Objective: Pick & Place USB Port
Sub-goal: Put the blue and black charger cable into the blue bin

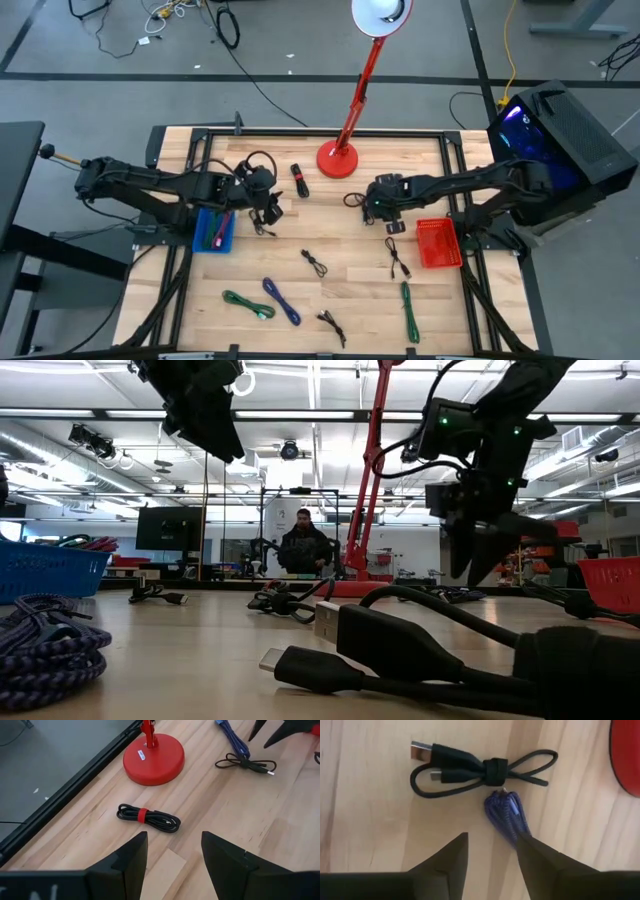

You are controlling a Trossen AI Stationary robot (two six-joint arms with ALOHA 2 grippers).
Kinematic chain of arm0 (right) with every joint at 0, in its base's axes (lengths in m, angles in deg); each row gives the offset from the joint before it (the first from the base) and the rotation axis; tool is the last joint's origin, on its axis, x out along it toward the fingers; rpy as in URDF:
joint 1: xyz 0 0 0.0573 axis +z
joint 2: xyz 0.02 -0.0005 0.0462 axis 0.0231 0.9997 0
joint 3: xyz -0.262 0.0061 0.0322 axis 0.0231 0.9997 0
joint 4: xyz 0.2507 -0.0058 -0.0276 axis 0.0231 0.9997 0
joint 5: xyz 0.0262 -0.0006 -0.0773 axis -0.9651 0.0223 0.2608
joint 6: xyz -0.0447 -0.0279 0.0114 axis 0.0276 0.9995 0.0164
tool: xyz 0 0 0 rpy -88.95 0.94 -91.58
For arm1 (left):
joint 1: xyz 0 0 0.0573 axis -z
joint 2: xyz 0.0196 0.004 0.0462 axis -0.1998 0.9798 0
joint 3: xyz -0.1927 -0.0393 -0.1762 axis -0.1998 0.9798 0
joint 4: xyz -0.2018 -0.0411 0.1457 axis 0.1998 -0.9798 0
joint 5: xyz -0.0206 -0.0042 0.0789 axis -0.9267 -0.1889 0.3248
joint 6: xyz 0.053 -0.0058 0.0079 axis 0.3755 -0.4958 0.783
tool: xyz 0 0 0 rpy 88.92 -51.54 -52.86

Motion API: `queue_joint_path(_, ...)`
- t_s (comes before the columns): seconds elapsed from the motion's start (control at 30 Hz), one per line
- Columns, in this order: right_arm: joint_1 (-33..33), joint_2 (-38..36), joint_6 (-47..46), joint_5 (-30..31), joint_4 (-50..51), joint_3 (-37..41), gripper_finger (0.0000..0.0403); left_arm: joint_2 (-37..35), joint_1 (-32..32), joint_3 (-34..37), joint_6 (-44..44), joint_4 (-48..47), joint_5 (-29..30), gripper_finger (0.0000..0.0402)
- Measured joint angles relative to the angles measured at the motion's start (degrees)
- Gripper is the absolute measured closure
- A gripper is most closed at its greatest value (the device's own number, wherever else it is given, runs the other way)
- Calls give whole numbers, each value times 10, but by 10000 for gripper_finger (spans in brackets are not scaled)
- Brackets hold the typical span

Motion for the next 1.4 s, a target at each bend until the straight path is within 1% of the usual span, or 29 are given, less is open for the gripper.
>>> queue_joint_path(0.27, 0, 21, 2, -10, -38, 0, 213, 0, 0, 0, 1, 0, 1, 209)
queue_joint_path(0.43, 0, 39, 1, -10, -48, 0, 213, 0, 0, 0, 1, -1, 1, 209)
queue_joint_path(0.63, 0, 72, 0, -5, -86, -1, 216, 0, 0, 3, 1, 4, 1, 209)
queue_joint_path(0.7, 0, 80, 1, -4, -89, -1, 230, 0, 0, 8, -1, 2, 0, 209)
queue_joint_path(0.77, -2, 87, 0, -7, -89, -2, 256, 0, 0, 12, -5, 4, 0, 209)
queue_joint_path(0.83, -6, 88, -1, -15, -86, -2, 299, 0, 0, 16, -6, 2, 0, 209)
queue_joint_path(0.9, -10, 88, -2, -19, -82, -2, 358, 0, 0, 18, -6, 7, 0, 209)
queue_joint_path(0.93, -14, 86, -4, -14, -81, -2, 377, 0, 0, 19, -6, 9, 0, 209)
queue_joint_path(0.97, -17, 85, -11, -5, -81, -2, 385, 0, 0, 21, -6, 11, 0, 209)
queue_joint_path(1.07, -22, 86, -27, 30, -73, -2, 388, 0, 0, 23, -6, 15, 0, 209)
queue_joint_path(1.2, -31, 90, -27, 59, 18, -32, 396, 0, 0, 23, -6, 17, 0, 209)
queue_joint_path(1.4, -32, 88, -19, 64, 104, -132, 398, 0, 0, 23, -5, 27, 0, 209)
